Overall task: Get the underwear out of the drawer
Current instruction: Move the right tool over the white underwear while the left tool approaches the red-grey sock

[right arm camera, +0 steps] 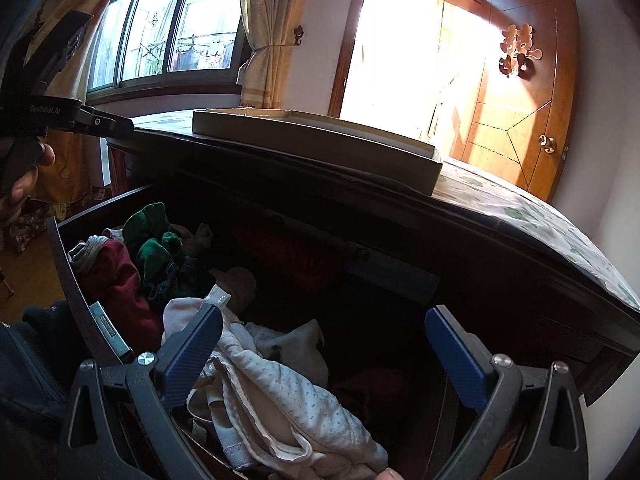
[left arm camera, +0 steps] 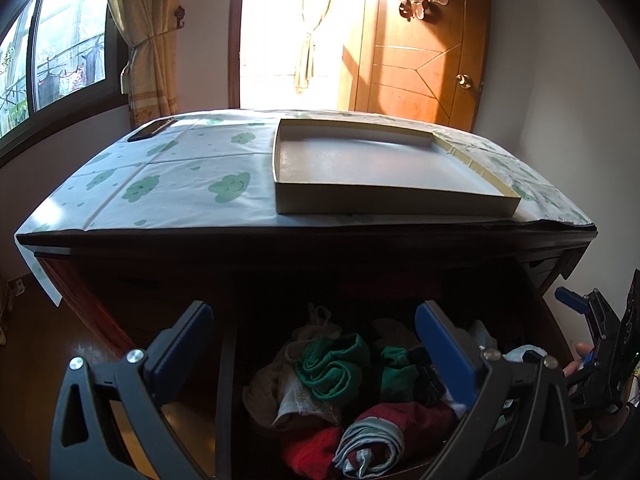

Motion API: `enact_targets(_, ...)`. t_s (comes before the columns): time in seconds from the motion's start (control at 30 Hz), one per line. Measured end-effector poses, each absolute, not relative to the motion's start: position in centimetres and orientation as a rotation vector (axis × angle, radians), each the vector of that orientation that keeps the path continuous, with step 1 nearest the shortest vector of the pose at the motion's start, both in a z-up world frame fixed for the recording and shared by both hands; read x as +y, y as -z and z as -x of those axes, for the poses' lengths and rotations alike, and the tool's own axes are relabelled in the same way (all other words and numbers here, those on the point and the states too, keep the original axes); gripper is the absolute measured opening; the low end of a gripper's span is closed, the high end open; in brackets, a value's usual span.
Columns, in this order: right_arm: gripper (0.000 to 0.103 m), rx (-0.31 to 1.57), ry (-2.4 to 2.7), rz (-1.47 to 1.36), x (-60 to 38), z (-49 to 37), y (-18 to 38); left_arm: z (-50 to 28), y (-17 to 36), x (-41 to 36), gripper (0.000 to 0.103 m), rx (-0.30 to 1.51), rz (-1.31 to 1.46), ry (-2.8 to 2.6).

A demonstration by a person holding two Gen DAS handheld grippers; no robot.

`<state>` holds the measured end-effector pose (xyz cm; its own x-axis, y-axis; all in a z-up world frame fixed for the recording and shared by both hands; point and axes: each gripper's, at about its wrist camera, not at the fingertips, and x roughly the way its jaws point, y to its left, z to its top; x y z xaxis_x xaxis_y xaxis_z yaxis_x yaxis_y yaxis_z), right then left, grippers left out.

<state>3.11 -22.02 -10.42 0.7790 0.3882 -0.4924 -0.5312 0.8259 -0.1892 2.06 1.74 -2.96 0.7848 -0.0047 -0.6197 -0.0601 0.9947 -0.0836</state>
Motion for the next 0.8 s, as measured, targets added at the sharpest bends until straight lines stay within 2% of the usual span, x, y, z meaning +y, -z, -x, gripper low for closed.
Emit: enact_targets(0.8, 0.103, 0.603, -0.517, 0.420, -21.1, -3.5, 11.1, -2.3, 5.9, -0.4, 0.103, 0.831, 0.049, 0.129)
